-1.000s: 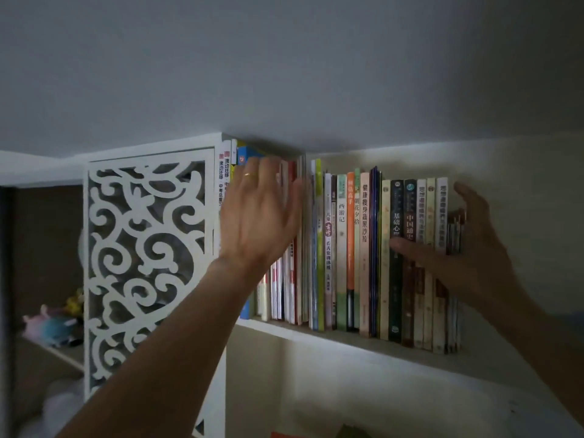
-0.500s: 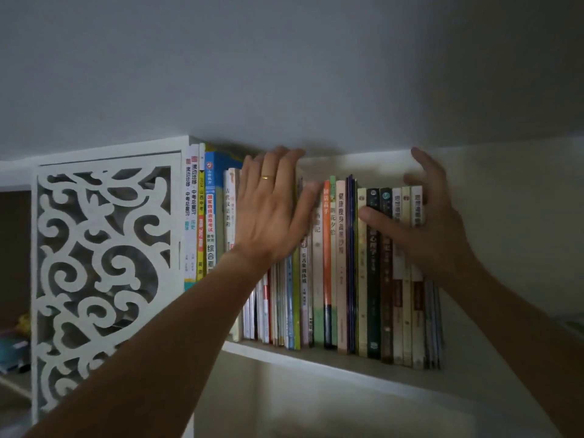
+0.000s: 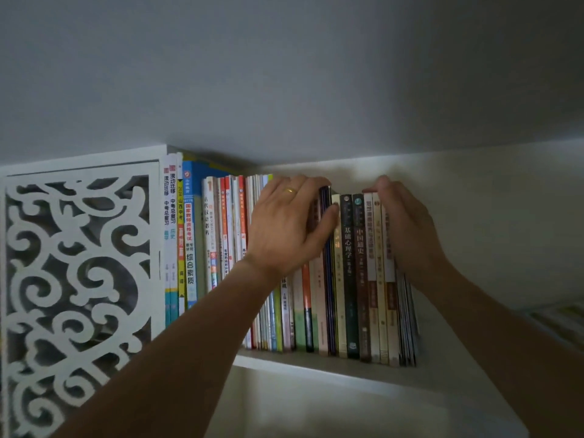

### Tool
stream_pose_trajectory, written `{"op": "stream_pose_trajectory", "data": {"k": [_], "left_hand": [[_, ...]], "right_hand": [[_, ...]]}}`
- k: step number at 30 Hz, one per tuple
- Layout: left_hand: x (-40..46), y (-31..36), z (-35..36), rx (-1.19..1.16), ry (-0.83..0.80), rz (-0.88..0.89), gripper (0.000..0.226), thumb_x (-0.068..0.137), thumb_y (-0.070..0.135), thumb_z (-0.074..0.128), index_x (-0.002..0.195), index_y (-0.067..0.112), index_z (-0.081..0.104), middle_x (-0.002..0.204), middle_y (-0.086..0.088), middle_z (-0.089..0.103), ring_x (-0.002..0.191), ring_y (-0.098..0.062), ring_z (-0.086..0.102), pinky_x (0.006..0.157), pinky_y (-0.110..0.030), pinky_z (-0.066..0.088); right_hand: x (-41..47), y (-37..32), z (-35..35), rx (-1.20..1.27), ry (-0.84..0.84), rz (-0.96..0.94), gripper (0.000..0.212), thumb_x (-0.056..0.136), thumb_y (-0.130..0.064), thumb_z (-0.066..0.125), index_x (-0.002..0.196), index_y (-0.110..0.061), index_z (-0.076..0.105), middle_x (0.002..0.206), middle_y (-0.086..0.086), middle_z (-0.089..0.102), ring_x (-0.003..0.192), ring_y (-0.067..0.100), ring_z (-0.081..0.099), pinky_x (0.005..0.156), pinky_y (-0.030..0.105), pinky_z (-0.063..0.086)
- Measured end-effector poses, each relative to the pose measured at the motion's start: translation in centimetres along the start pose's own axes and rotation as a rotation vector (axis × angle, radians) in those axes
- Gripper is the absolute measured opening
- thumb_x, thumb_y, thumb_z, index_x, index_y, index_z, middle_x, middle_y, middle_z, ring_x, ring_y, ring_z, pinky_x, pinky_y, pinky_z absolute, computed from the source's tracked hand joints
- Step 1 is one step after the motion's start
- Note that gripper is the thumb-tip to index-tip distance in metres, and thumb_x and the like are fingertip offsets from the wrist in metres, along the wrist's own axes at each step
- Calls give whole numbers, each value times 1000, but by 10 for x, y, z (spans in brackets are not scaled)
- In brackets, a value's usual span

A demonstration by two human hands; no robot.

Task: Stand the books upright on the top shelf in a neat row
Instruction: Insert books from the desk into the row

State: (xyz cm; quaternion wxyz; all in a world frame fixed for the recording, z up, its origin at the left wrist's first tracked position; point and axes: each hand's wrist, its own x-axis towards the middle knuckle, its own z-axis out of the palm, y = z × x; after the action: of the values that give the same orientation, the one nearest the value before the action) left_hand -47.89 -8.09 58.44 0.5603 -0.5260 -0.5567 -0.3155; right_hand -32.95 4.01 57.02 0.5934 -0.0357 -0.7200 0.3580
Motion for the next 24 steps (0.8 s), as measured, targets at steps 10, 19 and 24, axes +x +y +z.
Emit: {"op": "stream_pose_trajectory", "data": {"k": [10, 19, 24], "left_hand": [[5, 22, 10, 57, -24, -61, 47, 107, 52, 30, 121, 20, 62, 118, -1, 66, 109, -20, 60, 98, -38, 42], [-23, 38, 27, 210, -58, -132, 63, 108, 51, 22, 159, 17, 37, 165, -15, 32, 155, -33, 25, 126, -52, 17], [-36, 38, 8, 86, -6, -136, 67, 108, 44, 28, 165, 11, 18, 174, -12, 7, 161, -23, 0, 130, -49, 10]], "right_hand": [[-10, 31, -12, 414, 321, 268, 48, 105, -56, 32, 125, -28, 65, 130, -2, 64, 121, 16, 60, 104, 40, 48], [-56, 60, -23, -161, 237, 246, 56, 97, -72, 18, 103, -35, 60, 106, -2, 63, 104, 21, 62, 99, 52, 49], [-82, 47, -11, -135, 73, 209, 71, 85, -89, 27, 135, -43, 44, 120, -4, 63, 104, 20, 65, 94, 53, 54]]}}
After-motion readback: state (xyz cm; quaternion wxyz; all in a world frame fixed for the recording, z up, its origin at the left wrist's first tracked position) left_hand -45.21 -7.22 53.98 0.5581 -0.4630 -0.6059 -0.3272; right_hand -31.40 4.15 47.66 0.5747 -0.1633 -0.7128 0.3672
